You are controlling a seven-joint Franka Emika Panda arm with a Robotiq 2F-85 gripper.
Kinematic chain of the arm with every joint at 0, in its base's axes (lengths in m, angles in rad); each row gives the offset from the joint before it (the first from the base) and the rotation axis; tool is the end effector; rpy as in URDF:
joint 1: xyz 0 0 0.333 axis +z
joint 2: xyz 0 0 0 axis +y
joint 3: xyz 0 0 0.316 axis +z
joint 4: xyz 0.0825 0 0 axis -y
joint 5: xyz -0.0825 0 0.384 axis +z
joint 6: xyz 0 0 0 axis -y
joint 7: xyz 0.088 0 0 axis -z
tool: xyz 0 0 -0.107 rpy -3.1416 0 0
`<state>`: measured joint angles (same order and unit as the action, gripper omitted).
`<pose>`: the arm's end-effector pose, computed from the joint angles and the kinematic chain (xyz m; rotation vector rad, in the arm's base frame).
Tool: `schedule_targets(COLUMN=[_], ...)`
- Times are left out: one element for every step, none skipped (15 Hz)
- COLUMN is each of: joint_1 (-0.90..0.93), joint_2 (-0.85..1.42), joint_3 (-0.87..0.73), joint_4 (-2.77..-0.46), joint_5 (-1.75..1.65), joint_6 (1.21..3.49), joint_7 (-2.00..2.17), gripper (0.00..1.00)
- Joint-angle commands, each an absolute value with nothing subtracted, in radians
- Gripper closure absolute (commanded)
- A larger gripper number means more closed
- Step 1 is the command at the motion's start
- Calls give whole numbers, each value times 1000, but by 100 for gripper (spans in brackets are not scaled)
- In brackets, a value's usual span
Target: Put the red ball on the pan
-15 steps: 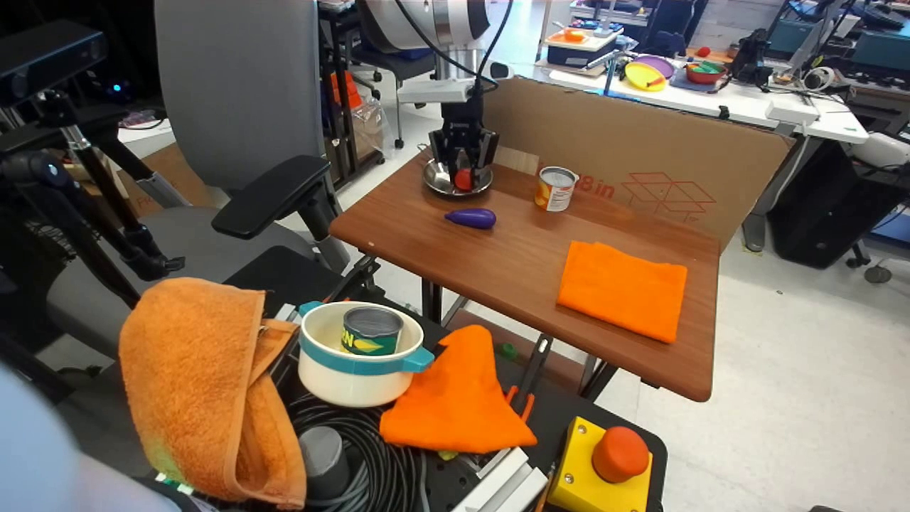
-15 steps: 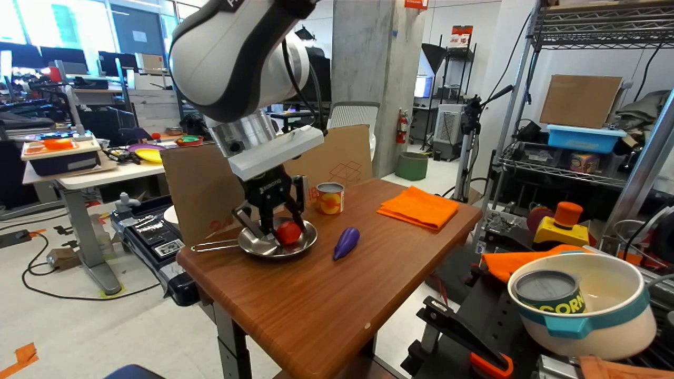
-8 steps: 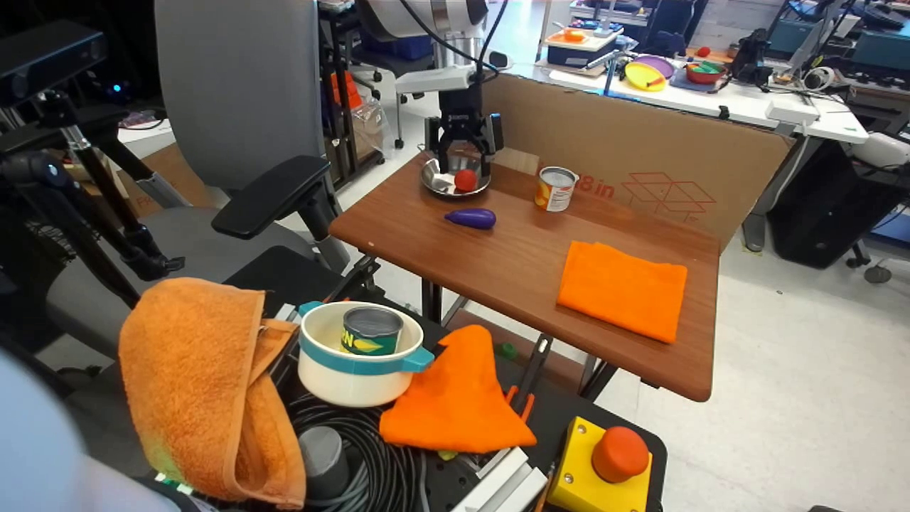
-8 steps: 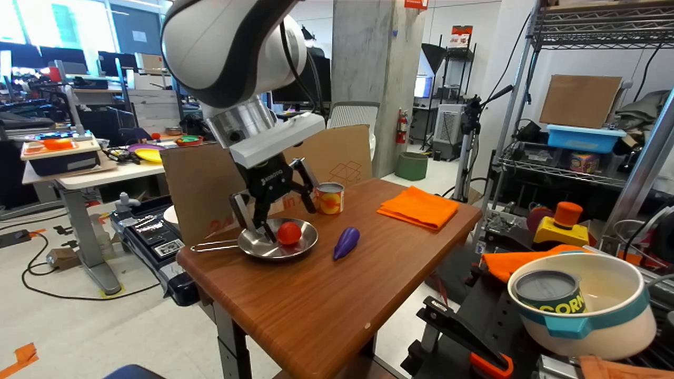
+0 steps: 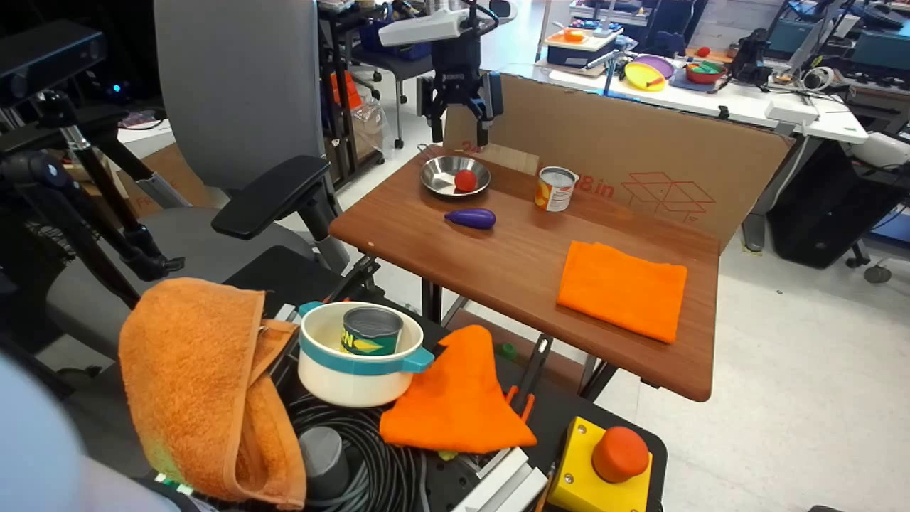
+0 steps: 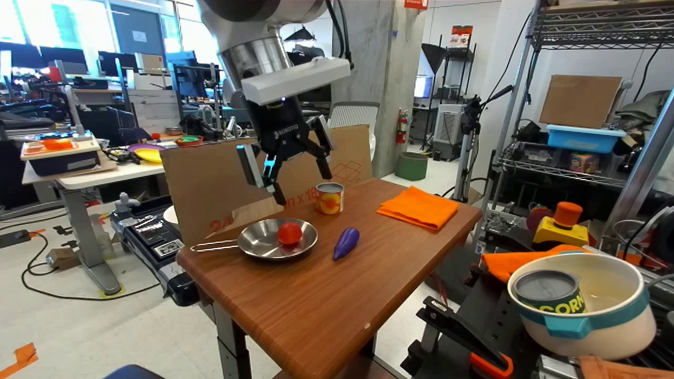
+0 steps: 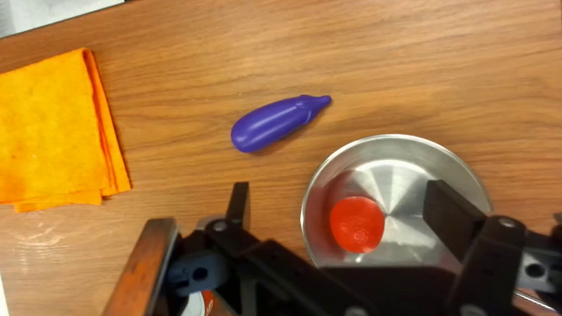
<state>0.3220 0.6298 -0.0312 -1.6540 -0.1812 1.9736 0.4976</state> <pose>0.6246 0.1769 0.2234 2.8418 -0.1513 -0.3151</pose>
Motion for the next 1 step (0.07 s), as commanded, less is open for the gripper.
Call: schedule_targets(joint_1=[313], joint_2=[628], joint_3=[-21], joint_4=[-1659], joint_5=[-186], joint_6=[1978], joint_7=[504], gripper=[0])
